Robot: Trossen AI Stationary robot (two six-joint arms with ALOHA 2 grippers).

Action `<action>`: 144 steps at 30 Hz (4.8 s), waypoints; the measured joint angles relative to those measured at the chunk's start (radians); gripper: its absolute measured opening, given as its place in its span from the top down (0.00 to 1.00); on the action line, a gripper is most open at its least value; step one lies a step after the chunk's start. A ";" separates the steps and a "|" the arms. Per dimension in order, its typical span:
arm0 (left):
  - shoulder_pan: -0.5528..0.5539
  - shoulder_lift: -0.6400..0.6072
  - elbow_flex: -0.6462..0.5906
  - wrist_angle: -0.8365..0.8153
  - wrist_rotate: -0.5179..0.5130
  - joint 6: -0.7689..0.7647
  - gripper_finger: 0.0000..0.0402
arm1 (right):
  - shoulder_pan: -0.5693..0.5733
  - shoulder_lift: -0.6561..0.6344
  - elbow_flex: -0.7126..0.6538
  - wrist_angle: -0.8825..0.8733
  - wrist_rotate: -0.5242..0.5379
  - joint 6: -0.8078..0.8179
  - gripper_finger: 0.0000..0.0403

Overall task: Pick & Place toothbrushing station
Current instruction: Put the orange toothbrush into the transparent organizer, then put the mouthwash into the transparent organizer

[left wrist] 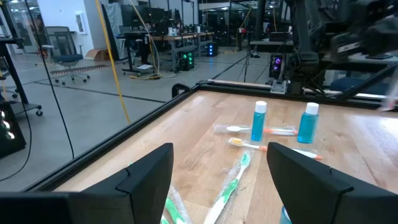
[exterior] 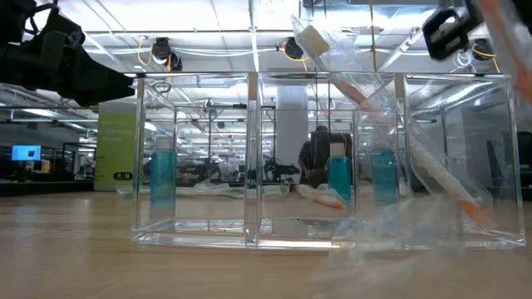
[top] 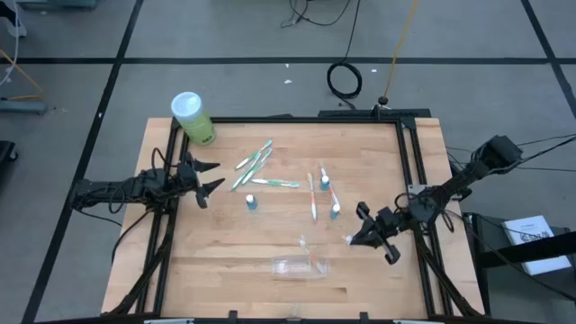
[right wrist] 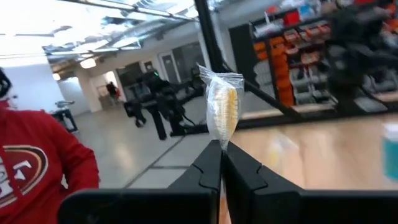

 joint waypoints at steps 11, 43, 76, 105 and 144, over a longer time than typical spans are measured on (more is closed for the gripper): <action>0.000 0.000 0.000 0.000 0.000 0.000 0.33 | 0.019 0.261 0.299 -0.003 0.002 -0.085 1.00; 0.000 0.000 0.000 0.000 0.000 0.000 0.33 | 0.005 0.565 0.388 0.072 0.214 0.024 1.00; 0.000 0.000 0.000 0.000 0.000 0.000 0.33 | 0.028 0.563 0.388 -0.176 0.268 0.047 1.00; 0.000 0.000 0.000 0.000 0.000 0.000 0.33 | 0.021 0.564 0.386 -0.003 0.294 -0.209 0.63; 0.000 0.000 0.000 0.000 0.000 0.000 0.33 | -0.229 0.065 0.386 -1.136 0.647 0.215 0.48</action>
